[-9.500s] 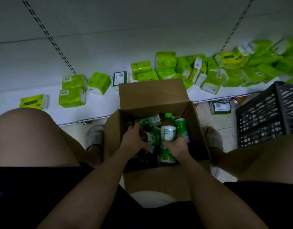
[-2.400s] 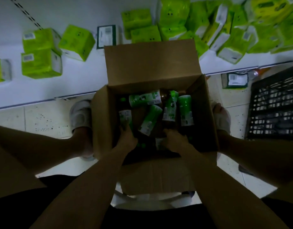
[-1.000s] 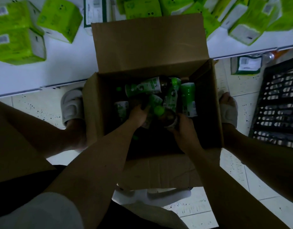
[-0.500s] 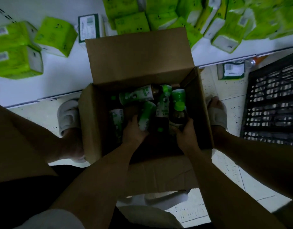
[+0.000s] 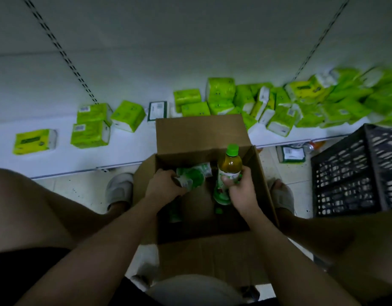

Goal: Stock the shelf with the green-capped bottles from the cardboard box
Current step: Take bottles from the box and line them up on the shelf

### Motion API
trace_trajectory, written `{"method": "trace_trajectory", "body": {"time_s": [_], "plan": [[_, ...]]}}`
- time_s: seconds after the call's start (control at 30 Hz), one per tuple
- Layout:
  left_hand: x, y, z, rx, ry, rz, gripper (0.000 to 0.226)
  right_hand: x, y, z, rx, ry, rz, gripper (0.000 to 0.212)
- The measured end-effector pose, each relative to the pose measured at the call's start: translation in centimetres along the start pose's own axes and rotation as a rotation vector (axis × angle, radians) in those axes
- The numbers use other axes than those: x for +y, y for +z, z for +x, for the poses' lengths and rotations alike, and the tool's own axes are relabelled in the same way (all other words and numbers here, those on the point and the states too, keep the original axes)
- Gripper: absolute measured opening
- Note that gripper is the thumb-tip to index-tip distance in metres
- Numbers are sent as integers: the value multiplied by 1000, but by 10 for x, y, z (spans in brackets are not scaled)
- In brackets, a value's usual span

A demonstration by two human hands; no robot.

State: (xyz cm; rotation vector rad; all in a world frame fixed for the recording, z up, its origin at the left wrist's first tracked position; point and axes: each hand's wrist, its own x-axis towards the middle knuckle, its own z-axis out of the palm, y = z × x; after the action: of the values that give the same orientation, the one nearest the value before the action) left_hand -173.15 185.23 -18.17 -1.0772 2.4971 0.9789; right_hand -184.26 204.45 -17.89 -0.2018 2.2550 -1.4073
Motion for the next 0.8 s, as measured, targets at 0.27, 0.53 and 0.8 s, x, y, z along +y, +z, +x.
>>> {"method": "trace_trajectory", "body": {"time_s": [0.27,0.53,0.8], "plan": [[46,-157,-52,147,396,380,50,-105,-12,-11,-6,-313,56,37],[110,-313,-121,246,583,638,55,-228,-37,-43,140,-710,87,30],[183,-442,-191,371,650,557,35,-370,-51,-67,165,-965,260,29]]}}
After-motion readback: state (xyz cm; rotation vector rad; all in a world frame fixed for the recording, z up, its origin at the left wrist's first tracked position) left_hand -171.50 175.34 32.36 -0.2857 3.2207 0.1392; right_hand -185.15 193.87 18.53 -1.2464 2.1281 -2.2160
